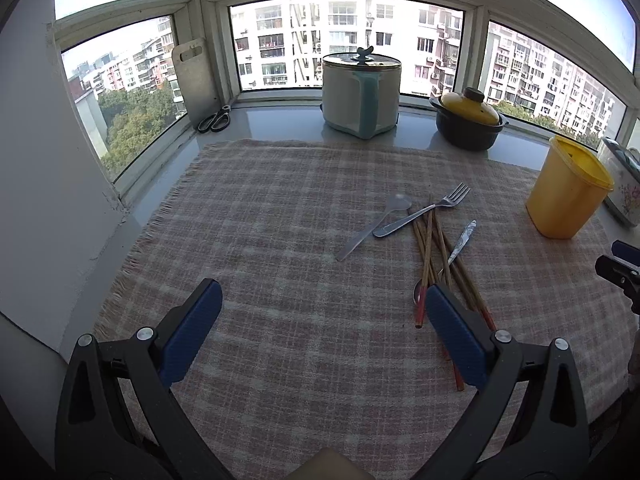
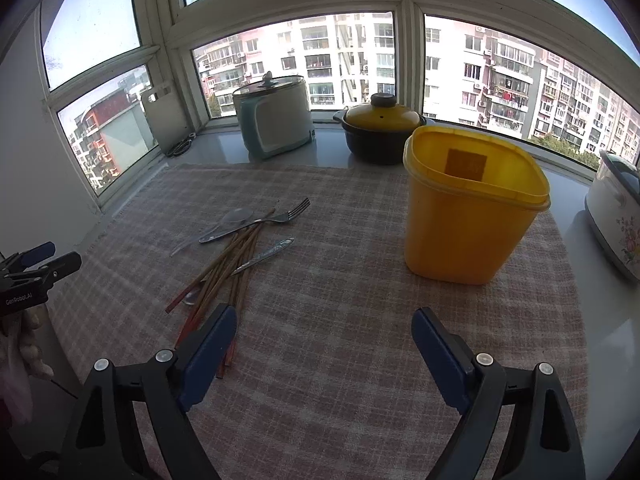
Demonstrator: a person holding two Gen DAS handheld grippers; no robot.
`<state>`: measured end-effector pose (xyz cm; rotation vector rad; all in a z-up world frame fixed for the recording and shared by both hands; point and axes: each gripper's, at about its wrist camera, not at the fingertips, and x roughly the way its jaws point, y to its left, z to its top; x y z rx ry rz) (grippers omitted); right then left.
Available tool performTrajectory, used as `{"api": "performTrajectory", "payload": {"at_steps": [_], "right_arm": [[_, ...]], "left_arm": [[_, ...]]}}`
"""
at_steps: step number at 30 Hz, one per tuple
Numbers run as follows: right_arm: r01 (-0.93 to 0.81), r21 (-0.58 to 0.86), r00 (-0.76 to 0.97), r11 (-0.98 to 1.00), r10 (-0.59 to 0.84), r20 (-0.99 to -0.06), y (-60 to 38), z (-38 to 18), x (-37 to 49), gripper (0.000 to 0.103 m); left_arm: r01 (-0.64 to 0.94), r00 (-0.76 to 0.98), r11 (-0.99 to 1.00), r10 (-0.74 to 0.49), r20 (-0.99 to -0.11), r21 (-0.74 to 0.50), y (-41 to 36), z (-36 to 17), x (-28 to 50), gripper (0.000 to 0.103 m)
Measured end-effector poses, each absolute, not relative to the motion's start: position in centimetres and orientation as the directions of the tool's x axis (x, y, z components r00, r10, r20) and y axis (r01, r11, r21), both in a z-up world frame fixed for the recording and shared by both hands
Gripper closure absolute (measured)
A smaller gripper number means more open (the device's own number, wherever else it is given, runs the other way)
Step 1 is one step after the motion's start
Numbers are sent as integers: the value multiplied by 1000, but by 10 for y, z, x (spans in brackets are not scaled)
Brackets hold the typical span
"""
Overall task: Organize utensils
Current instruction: 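Move the left tool to the clear spoon while the right tool approaches the metal fork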
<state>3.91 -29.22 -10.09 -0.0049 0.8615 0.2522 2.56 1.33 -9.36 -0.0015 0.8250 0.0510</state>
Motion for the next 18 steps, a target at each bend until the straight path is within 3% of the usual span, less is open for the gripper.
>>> {"api": "performTrajectory", "payload": {"at_steps": [8, 13, 16, 18], "right_arm": [[-176, -16, 641, 984, 102, -761, -267, -104, 51, 12], [-142, 34, 582, 989, 111, -806, -260, -119, 65, 13], [-129, 59, 536, 990, 120, -836, -255, -131, 71, 22], [-125, 77, 513, 989, 131, -848, -252, -137, 74, 27]], "left_arm": [[34, 671, 999, -26, -741, -5, 20, -98, 64, 5], [64, 641, 998, -44, -767, -3, 29, -109, 93, 5], [82, 615, 997, -65, -786, -18, 37, -119, 111, 5], [110, 601, 993, -92, -794, -32, 40, -125, 120, 12]]}}
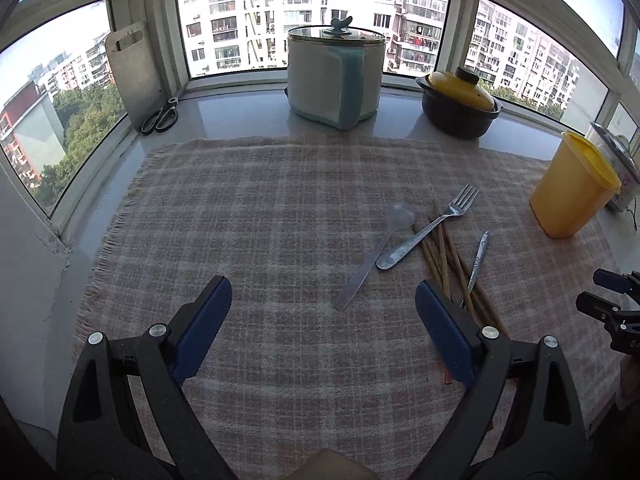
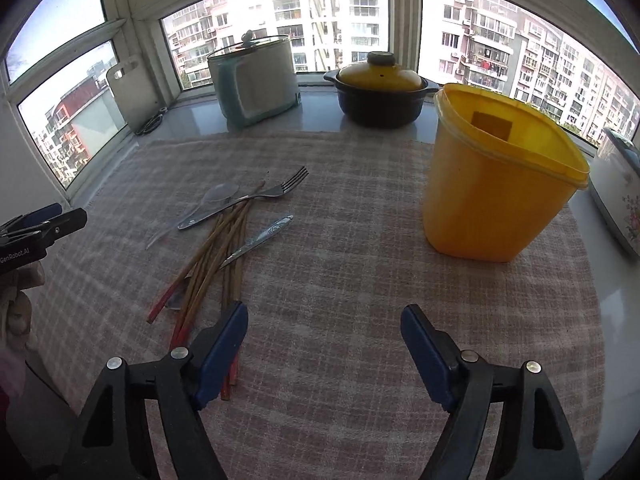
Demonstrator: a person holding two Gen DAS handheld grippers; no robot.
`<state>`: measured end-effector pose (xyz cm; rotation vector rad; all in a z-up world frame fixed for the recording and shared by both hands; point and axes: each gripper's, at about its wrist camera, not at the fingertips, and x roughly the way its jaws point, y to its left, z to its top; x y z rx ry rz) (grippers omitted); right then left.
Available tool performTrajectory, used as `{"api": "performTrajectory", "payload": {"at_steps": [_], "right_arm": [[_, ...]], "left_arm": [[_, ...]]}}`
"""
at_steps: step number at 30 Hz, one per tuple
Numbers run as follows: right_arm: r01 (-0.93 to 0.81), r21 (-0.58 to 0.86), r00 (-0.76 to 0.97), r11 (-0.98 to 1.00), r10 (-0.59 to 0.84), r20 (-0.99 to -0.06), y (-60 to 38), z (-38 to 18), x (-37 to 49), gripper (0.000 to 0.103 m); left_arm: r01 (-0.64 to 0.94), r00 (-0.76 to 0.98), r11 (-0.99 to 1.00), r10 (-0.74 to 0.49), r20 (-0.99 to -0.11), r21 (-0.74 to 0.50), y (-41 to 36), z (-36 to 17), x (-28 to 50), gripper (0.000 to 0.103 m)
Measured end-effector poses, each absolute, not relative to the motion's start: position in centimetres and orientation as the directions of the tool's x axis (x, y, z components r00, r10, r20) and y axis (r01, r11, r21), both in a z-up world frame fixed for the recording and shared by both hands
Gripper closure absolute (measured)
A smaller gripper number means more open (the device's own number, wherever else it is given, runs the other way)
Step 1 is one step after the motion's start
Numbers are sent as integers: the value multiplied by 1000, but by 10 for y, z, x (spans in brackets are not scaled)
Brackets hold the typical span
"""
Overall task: Organize utensils
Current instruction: 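Move the left tool to the clear spoon while the right tool approaches the metal fork, then close the left gripper on the clear spoon while the right gripper closes on the fork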
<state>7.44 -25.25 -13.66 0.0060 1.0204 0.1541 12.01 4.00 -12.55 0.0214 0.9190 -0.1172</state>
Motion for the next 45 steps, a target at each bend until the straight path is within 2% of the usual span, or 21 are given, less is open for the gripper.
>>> {"api": "performTrajectory", "payload": {"at_steps": [3, 5, 6, 8, 13, 15, 17, 25, 27, 29, 32, 34, 45], "right_arm": [[-127, 86, 495, 988, 139, -858, -246, -142, 77, 27], [-130, 97, 481, 987, 148, -864, -241, -146, 81, 29], [-129, 104, 471, 986, 153, -869, -239, -149, 83, 30], [-129, 117, 453, 985, 164, -876, -235, -154, 87, 37], [-113, 158, 426, 981, 191, -884, -231, -161, 101, 43], [-91, 181, 419, 979, 203, -885, -232, -162, 108, 44], [-79, 202, 421, 976, 216, -881, -232, -161, 117, 44], [-29, 288, 423, 957, 273, -864, -225, -162, 167, 47], [-12, 311, 417, 950, 287, -862, -225, -166, 182, 49], [-2, 313, 411, 950, 286, -866, -223, -171, 195, 51], [1, 324, 393, 946, 297, -870, -219, -180, 211, 55], [7, 325, 381, 946, 298, -875, -216, -185, 220, 57], [76, 392, 338, 917, 346, -875, -222, -208, 257, 62]], "left_arm": [[139, 594, 990, -111, -797, -34, 42, -132, 135, 24], [158, 573, 986, -140, -808, -59, 44, -137, 145, 39], [165, 561, 984, -152, -813, -71, 44, -140, 151, 42], [169, 556, 983, -155, -817, -72, 44, -144, 159, 43], [218, 537, 972, -191, -822, -83, 39, -150, 167, 43], [236, 532, 969, -187, -826, -67, 36, -153, 169, 41], [256, 528, 964, -202, -825, -72, 33, -155, 169, 35], [312, 504, 944, -262, -823, -110, 26, -163, 178, 35], [328, 490, 936, -282, -825, -125, 23, -165, 181, 38], [349, 478, 929, -291, -829, -125, 18, -166, 185, 49], [363, 448, 917, -327, -832, -165, 12, -171, 197, 52], [359, 412, 911, -348, -842, -201, 8, -178, 208, 61], [369, 325, 892, -385, -864, -259, -9, -204, 242, 62]]}}
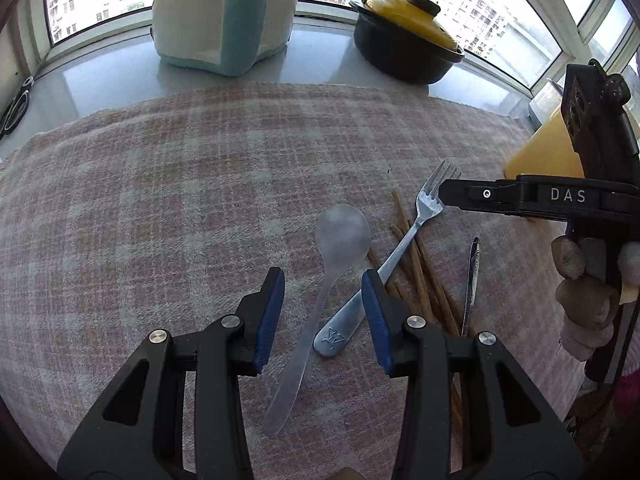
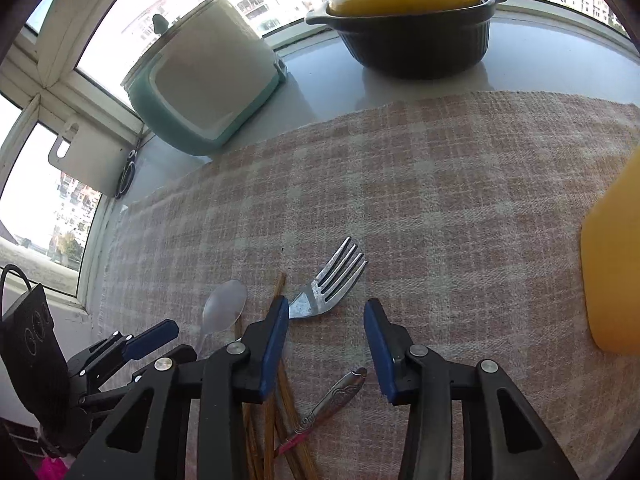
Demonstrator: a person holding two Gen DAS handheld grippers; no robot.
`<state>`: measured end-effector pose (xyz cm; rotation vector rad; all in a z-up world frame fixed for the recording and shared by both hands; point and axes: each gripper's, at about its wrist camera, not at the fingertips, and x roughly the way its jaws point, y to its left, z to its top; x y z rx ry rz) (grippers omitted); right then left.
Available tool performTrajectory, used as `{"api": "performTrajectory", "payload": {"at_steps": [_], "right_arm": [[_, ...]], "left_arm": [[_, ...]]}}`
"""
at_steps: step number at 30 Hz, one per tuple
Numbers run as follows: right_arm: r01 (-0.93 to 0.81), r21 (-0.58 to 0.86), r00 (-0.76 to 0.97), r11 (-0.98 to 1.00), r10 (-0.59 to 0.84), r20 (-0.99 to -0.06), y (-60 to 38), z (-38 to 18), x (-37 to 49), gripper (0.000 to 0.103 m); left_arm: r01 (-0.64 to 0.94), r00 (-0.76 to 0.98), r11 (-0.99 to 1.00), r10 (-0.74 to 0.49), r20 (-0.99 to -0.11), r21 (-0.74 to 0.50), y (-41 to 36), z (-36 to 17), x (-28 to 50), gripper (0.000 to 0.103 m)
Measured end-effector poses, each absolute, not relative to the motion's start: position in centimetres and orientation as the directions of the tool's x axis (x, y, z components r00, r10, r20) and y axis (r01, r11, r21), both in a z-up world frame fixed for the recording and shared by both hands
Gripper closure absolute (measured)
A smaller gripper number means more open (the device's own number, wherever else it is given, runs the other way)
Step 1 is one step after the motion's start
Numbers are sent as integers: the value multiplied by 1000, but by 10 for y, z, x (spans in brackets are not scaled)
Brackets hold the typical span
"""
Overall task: Organize utensils
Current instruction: 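Close the left gripper on the clear spoon while the right gripper closes on the fork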
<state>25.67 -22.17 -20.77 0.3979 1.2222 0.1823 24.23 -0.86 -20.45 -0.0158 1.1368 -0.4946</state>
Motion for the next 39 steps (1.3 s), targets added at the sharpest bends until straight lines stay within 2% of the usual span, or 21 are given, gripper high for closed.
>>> {"api": "performTrajectory", "payload": {"at_steps": [7, 16, 27, 29, 31, 35, 39], "right_arm": [[135, 438, 337, 889, 374, -864, -230, -219, 271, 66], [114, 422, 336, 899, 365, -868, -220, -218, 279, 74], [89, 371, 345, 924, 321, -882, -210, -218, 282, 75], [90, 368, 348, 925, 317, -882, -210, -218, 282, 76], [84, 356, 349, 931, 307, -885, -208, -218, 283, 77], [75, 345, 348, 936, 299, -889, -206, -218, 283, 86], [73, 347, 350, 935, 302, -887, -206, -219, 283, 92]], "left_arm": [[378, 302, 886, -394, -868, -270, -14, -213, 253, 62], [396, 295, 880, -394, -871, -264, -20, -213, 261, 62], [460, 337, 877, -316, -887, -138, -39, -215, 260, 62], [456, 338, 878, -320, -885, -143, -38, -215, 261, 74], [443, 330, 881, -334, -883, -167, -35, -215, 263, 74], [434, 333, 884, -339, -880, -176, -29, -215, 263, 74], [416, 334, 886, -361, -871, -207, -19, -213, 263, 82]]}}
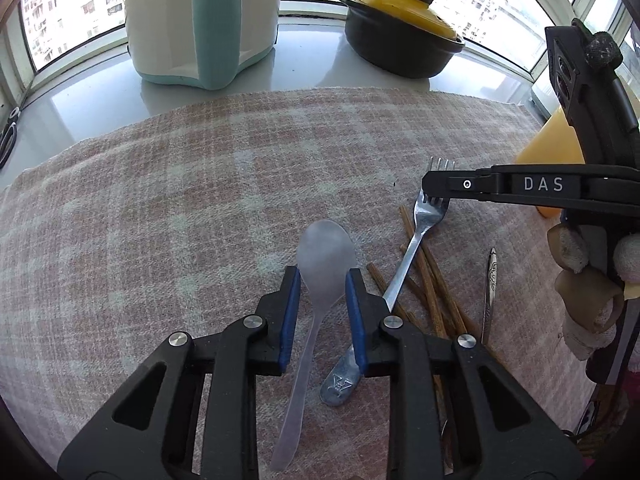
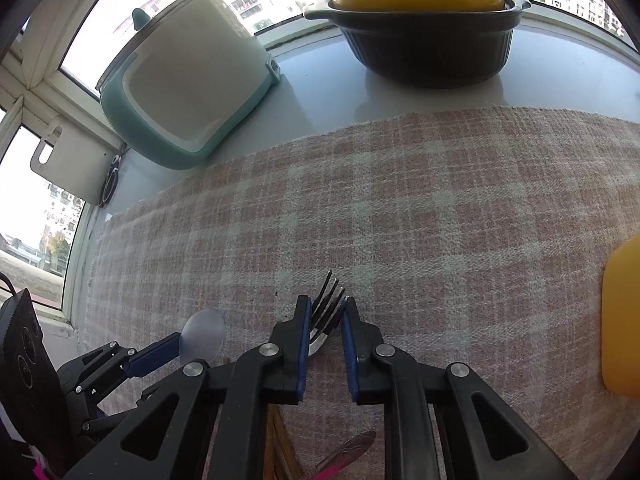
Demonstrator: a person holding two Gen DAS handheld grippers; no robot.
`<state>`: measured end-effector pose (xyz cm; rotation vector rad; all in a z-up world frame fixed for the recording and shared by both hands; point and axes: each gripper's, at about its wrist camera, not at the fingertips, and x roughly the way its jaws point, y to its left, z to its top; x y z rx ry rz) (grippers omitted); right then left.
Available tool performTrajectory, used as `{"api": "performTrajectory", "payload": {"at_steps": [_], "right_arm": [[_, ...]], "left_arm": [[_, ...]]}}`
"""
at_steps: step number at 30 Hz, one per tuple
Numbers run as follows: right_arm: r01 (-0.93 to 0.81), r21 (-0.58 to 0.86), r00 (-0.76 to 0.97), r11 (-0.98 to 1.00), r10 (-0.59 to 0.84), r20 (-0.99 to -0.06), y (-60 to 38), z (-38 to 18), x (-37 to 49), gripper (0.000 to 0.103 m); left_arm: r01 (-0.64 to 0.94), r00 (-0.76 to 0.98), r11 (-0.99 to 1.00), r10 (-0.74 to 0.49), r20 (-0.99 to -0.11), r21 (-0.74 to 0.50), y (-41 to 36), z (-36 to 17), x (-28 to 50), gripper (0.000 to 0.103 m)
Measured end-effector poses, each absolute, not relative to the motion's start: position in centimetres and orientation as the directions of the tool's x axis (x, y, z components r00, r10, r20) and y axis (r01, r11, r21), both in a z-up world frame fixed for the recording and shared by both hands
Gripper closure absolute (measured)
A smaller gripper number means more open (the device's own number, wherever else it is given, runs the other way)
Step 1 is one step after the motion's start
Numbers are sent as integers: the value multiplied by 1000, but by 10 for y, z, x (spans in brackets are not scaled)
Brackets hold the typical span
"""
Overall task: Organize utensils
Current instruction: 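Close the left gripper on the clear spoon while the right gripper closes on the fork, then lift the spoon with the left tool while the right tool lifts the fork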
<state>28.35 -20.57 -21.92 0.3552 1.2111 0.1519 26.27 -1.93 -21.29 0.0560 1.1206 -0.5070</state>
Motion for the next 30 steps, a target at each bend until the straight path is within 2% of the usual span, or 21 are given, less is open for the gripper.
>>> {"api": "performTrajectory", "payload": {"at_steps": [4, 11, 20, 21, 23, 27, 28, 29, 30], "right_arm": [[58, 341, 354, 938, 300, -886, -202, -218, 283, 96], [48, 333, 358, 942, 295, -886, -200, -216, 284, 97], [29, 289, 384, 957, 257, -887, -208, -206, 269, 97], [32, 289, 387, 957, 255, -886, -211, -205, 268, 97], [36, 290, 391, 956, 254, -885, -215, -204, 266, 98], [38, 286, 394, 957, 249, -885, -217, -203, 265, 98], [36, 283, 395, 958, 247, -885, -217, -202, 265, 98], [33, 280, 397, 959, 245, -884, -216, -201, 264, 98], [31, 278, 400, 960, 243, -884, -216, -200, 263, 98]], "left_arm": [[410, 344, 886, -371, -863, -218, -17, -210, 261, 86], [451, 353, 877, -347, -869, -167, -25, -211, 254, 85], [447, 318, 875, -351, -881, -188, -17, -215, 245, 85], [445, 315, 876, -347, -884, -185, -17, -215, 245, 84], [453, 312, 872, -349, -884, -185, -19, -215, 246, 74], [479, 337, 869, -311, -889, -123, -29, -215, 245, 73], [476, 339, 871, -308, -889, -120, -31, -215, 247, 76], [468, 342, 875, -307, -888, -122, -30, -215, 247, 87], [457, 338, 879, -313, -887, -136, -27, -216, 249, 92]]}}
